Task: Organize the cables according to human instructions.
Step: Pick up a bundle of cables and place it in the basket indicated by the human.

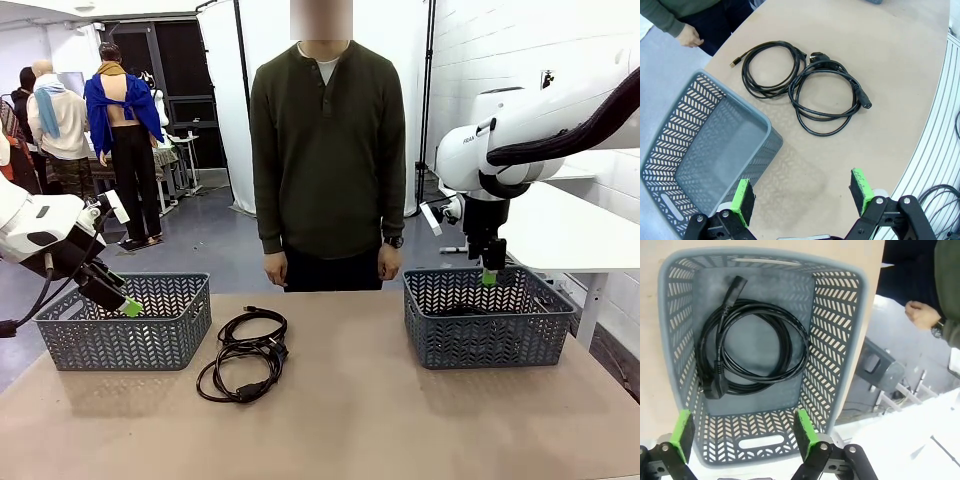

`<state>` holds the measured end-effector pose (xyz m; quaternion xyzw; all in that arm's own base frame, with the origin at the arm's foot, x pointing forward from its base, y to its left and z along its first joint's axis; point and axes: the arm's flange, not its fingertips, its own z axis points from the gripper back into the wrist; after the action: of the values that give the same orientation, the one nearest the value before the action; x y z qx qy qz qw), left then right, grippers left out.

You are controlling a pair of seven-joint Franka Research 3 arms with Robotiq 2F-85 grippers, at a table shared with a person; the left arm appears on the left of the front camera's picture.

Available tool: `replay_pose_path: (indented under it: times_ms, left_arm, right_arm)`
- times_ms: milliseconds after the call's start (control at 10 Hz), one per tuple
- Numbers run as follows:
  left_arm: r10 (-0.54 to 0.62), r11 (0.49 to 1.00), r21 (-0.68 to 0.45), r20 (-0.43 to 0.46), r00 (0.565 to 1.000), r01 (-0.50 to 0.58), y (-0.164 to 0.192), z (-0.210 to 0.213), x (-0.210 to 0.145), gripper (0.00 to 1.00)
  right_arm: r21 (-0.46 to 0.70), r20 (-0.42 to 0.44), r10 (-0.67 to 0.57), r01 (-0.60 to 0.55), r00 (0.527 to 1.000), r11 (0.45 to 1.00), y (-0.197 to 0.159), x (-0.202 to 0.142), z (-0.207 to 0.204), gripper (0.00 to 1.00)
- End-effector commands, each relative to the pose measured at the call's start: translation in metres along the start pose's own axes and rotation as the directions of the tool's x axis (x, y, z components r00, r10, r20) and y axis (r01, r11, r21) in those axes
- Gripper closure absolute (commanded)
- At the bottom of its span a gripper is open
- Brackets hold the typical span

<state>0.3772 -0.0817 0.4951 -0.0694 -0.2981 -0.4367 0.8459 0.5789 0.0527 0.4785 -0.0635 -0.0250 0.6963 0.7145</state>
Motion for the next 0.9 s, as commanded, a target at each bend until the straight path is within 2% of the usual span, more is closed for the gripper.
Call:
replay_pose_path:
  times_ms: [0, 600, 800]
  left_arm:
    - [-0.002, 1.000, -0.007, 0.000, 1.000, 0.002, 0.002, 0.000, -0.002, 0.00]
    - [-0.002, 1.000, -0.007, 0.000, 1.000, 0.002, 0.002, 0.000, -0.002, 0.00]
    - [-0.002, 1.000, -0.007, 0.000, 1.000, 0.002, 0.002, 0.000, -0.002, 0.00]
  right_arm:
    - [-0.006, 0.001, 0.012, -0.012, 1.000, 1.000, 0.000, 0.000, -0.002, 0.00]
    - [0.000, 0.001, 0.002, -0.002, 1.000, 1.000, 0.000, 0.001, 0.000, 0.00]
    - [0.001, 0.032, -0.105, 0.105, 0.994, 0.994, 0.011, 0.028, 0.030, 0.00]
